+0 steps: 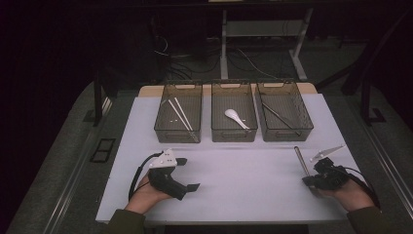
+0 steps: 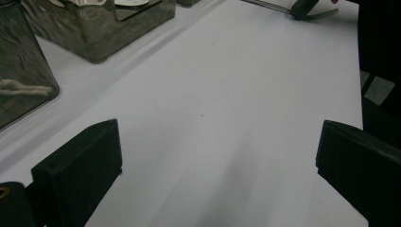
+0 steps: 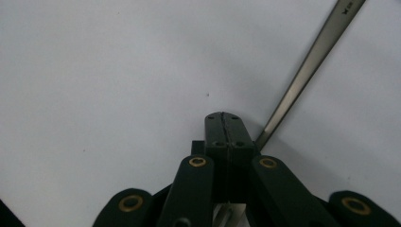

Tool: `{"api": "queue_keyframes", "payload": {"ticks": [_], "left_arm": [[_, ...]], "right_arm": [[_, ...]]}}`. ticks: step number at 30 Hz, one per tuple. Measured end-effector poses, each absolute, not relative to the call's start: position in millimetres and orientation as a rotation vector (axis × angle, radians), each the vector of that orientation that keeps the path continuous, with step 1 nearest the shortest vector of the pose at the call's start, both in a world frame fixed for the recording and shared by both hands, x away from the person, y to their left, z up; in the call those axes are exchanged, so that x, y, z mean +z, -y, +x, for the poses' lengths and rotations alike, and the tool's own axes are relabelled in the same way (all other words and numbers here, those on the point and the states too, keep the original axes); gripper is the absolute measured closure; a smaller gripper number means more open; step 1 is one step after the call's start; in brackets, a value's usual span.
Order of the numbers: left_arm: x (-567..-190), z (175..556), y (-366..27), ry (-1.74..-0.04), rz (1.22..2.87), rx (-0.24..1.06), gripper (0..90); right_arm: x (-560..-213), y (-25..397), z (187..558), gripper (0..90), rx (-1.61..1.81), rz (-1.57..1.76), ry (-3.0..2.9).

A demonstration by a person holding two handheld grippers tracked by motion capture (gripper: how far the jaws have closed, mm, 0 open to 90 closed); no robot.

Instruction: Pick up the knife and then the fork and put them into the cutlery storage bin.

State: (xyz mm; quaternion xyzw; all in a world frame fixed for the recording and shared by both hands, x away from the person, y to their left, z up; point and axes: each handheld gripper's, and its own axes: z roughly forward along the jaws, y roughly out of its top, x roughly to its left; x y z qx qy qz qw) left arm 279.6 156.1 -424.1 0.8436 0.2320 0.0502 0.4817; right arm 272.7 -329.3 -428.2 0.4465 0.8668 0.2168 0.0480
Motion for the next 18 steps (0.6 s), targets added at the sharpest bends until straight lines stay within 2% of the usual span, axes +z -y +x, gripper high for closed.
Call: {"api": "queue_keyframes", "payload": {"ticks": [18], "left_arm": [[-424,280,-157,-0.573,2.05,0.123,0.4]], "right_arm": [[-425,354,275,89.9,0.529,1.425,-2.559]]}}
